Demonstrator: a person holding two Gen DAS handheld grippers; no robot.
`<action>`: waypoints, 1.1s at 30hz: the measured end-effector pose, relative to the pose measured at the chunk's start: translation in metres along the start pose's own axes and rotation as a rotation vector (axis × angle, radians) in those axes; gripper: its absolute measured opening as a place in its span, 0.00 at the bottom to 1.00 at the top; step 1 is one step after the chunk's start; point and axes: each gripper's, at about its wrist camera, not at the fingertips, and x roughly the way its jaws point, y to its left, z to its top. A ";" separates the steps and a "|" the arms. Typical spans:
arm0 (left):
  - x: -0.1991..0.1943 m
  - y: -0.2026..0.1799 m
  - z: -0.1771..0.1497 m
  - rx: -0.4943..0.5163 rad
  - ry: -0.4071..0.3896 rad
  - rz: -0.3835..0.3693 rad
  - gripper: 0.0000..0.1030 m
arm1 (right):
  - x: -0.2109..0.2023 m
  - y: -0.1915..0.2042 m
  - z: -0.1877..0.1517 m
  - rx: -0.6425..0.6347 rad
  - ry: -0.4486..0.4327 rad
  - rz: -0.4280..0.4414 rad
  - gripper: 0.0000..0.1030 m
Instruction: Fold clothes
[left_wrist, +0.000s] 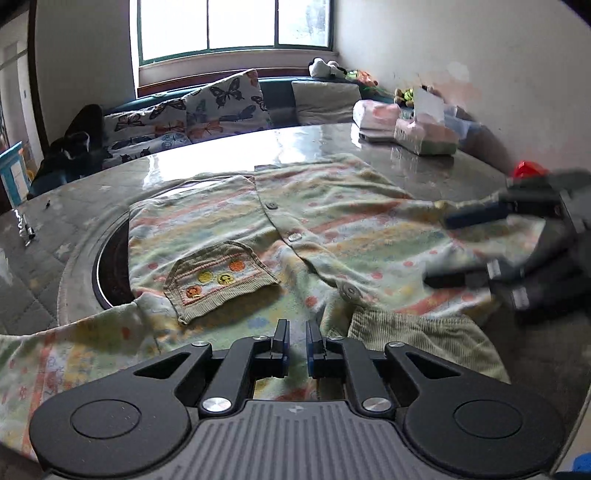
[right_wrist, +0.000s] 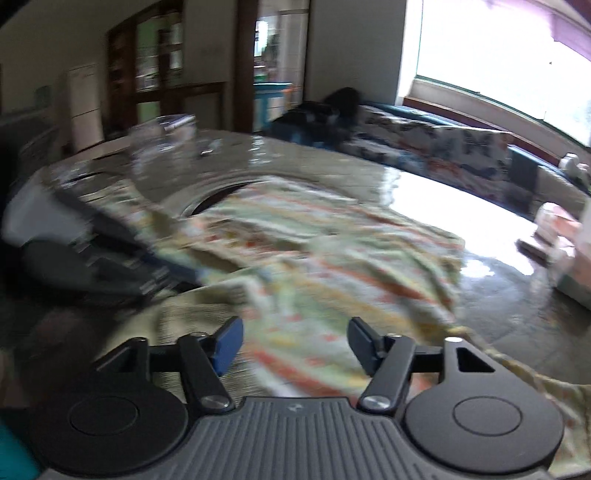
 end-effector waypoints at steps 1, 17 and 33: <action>-0.004 0.003 0.001 -0.010 -0.011 0.006 0.10 | -0.002 0.007 0.000 -0.014 0.001 0.025 0.56; -0.060 -0.015 -0.011 0.065 -0.083 -0.117 0.11 | -0.004 0.030 -0.017 0.014 0.050 0.115 0.06; -0.021 -0.045 -0.026 0.246 0.025 -0.141 0.24 | -0.020 -0.010 -0.014 0.240 -0.003 0.155 0.05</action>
